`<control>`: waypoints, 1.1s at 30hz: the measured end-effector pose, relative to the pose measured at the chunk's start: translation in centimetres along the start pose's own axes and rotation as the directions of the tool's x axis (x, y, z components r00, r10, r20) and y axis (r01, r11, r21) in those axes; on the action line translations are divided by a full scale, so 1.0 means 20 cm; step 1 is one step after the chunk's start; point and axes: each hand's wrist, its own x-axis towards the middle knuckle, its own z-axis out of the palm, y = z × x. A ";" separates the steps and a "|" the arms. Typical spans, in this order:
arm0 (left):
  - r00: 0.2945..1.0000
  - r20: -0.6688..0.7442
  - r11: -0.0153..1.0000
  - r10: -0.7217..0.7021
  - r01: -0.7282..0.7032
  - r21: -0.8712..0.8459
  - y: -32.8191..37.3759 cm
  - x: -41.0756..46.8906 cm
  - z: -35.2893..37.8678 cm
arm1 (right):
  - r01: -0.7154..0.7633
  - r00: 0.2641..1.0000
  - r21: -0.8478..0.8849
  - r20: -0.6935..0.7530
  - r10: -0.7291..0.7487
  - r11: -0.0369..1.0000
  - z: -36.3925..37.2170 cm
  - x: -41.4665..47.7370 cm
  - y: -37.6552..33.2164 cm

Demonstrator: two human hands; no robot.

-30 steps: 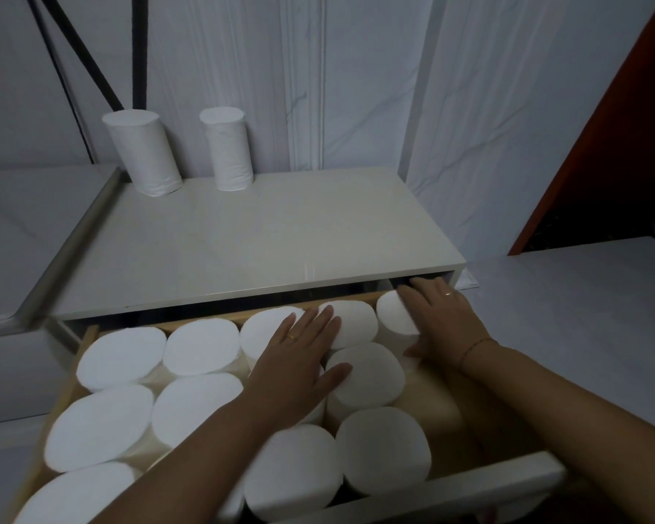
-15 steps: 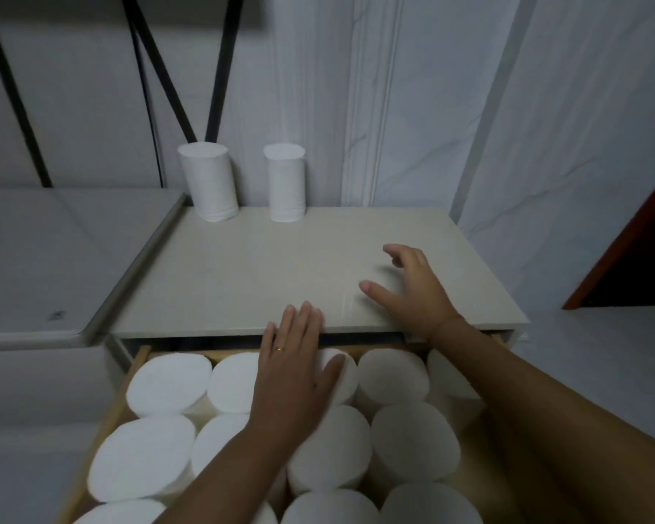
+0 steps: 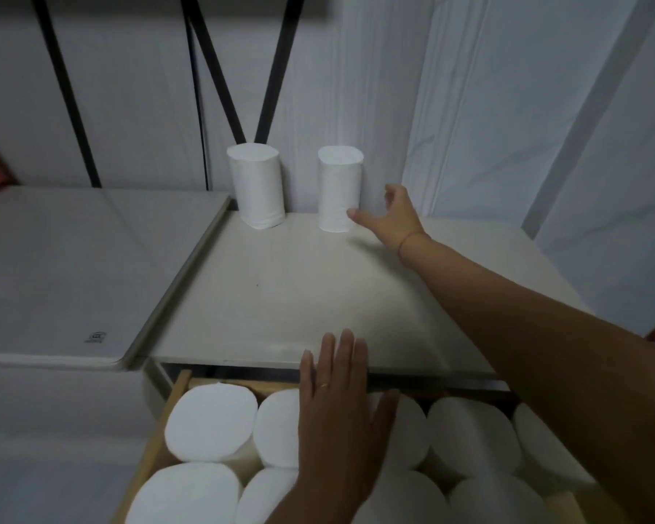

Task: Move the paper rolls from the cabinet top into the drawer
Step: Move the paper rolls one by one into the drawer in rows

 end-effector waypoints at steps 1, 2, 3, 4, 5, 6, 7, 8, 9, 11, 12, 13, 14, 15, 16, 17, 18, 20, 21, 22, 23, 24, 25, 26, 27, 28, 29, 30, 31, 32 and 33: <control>1.000 0.018 1.000 -0.002 0.002 0.003 0.00 0.00 0.00 | -0.006 1.000 0.007 -0.002 0.006 1.000 0.03 0.05 0.00; 1.000 0.027 1.000 -0.006 0.006 -0.002 0.00 0.00 -0.01 | -0.011 1.000 0.012 -0.001 0.011 1.000 0.06 0.09 -0.01; 1.000 0.027 1.000 -0.006 0.007 -0.011 0.00 0.01 -0.01 | -0.017 1.000 0.017 0.002 0.017 1.000 0.08 0.13 0.00; 1.000 0.021 1.000 -0.005 0.006 -0.029 0.00 0.01 -0.02 | -0.023 1.000 0.024 0.002 0.023 0.999 0.11 0.17 -0.01; 1.000 0.029 0.999 -0.009 0.010 -0.045 0.00 0.01 -0.02 | -0.031 1.000 0.030 0.002 0.031 0.999 0.14 0.21 0.00; 0.999 0.036 0.999 -0.010 0.012 -0.046 0.01 0.01 -0.02 | -0.033 0.999 0.033 -0.008 0.033 0.999 0.16 0.23 0.00; 0.999 0.036 1.000 -0.010 0.011 -0.030 0.01 0.01 -0.03 | -0.028 0.999 0.032 -0.020 0.028 0.999 0.17 0.25 -0.01; 0.999 0.043 1.000 -0.013 0.013 -0.005 0.02 0.01 -0.04 | -0.027 0.999 0.030 -0.029 0.028 0.999 0.19 0.28 -0.01; 0.999 0.052 1.000 -0.017 0.017 0.010 0.02 0.01 -0.04 | -0.027 0.999 0.033 -0.035 0.028 0.999 0.21 0.30 -0.01; 0.998 0.052 1.000 -0.021 0.020 0.012 0.02 0.01 -0.04 | -0.025 0.999 0.047 -0.034 0.027 0.999 0.24 0.33 0.00; 0.999 0.045 1.000 -0.019 0.019 0.015 0.02 0.01 -0.04 | -0.022 0.999 0.047 -0.035 0.023 0.999 0.25 0.34 0.01; 0.999 0.036 1.000 -0.014 0.013 0.023 0.02 0.00 -0.03 | -0.017 0.999 0.044 -0.041 0.019 0.999 0.26 0.36 0.01; 1.000 0.028 1.000 -0.006 0.005 0.030 0.02 0.00 -0.03 | -0.012 0.999 0.046 -0.047 0.014 0.999 0.27 0.37 0.02; 1.000 0.020 0.999 -0.002 0.001 0.034 0.02 0.00 -0.02 | -0.010 0.999 0.053 -0.050 0.012 0.999 0.27 0.38 0.02; 1.000 0.012 0.999 0.001 -0.001 0.034 0.02 0.00 -0.02 | -0.006 0.999 0.066 -0.050 0.010 0.998 0.28 0.38 0.02; 1.000 0.002 0.999 0.002 -0.003 0.033 0.02 0.00 -0.02 | -0.003 0.999 0.082 -0.047 0.007 0.997 0.28 0.39 0.02; 1.000 -0.006 1.000 0.002 -0.002 0.029 0.02 0.00 -0.01 | -0.002 0.999 0.099 -0.041 0.006 0.995 0.29 0.39 0.02; 1.000 -0.014 1.000 -0.003 0.003 0.019 0.02 0.00 -0.01 | -0.008 1.000 0.134 -0.022 0.011 0.991 0.29 0.40 0.03; 1.000 -0.016 1.000 -0.009 0.009 0.012 0.02 0.00 -0.01 | -0.016 1.000 0.146 -0.006 0.017 0.989 0.30 0.40 0.03; 1.000 -0.014 1.000 -0.015 0.015 0.003 0.02 0.00 -0.01 | -0.024 1.000 0.156 0.012 0.023 0.987 0.30 0.40 0.03; 1.000 -0.009 1.000 -0.018 0.018 -0.008 0.02 0.00 -0.02 | -0.032 0.999 0.167 0.029 0.027 0.985 0.30 0.40 0.04; 1.000 -0.002 1.000 -0.019 0.019 -0.020 0.02 0.00 -0.02 | -0.038 0.999 0.183 0.042 0.031 0.982 0.29 0.40 0.04; 1.000 0.004 0.999 -0.019 0.020 -0.028 0.02 -0.01 -0.02 | -0.046 0.998 0.203 0.054 0.036 0.978 0.29 0.40 0.05; 1.000 0.009 0.999 -0.019 0.020 -0.031 0.02 -0.01 -0.02 | -0.055 0.997 0.225 0.065 0.042 0.973 0.29 0.40 0.05; 1.000 0.012 0.999 -0.020 0.021 -0.032 0.02 -0.01 -0.01 | -0.066 0.996 0.244 0.077 0.048 0.968 0.29 0.40 0.05; 1.000 0.014 0.999 -0.022 0.022 -0.032 0.02 -0.01 -0.01 | -0.076 0.994 0.259 0.090 0.054 0.963 0.29 0.41 0.05; 1.000 0.016 0.999 -0.022 0.022 -0.031 0.02 -0.01 -0.01 | -0.086 0.993 0.268 0.103 0.060 0.960 0.29 0.41 0.05; 1.000 0.017 0.999 -0.021 0.021 -0.031 0.02 -0.01 0.00 | -0.095 0.991 0.269 0.116 0.065 0.959 0.29 0.41 0.05; 1.000 0.017 0.999 -0.019 0.020 -0.033 0.02 -0.01 0.00 | -0.100 0.990 0.264 0.127 0.068 0.959 0.29 0.41 0.05; 1.000 0.015 0.999 -0.017 0.018 -0.038 0.02 -0.01 0.00 | -0.100 0.989 0.256 0.133 0.068 0.962 0.30 0.41 0.05; 1.000 0.012 0.999 -0.016 0.017 -0.043 0.02 -0.01 0.00 | -0.096 0.989 0.247 0.136 0.063 0.964 0.30 0.41 0.05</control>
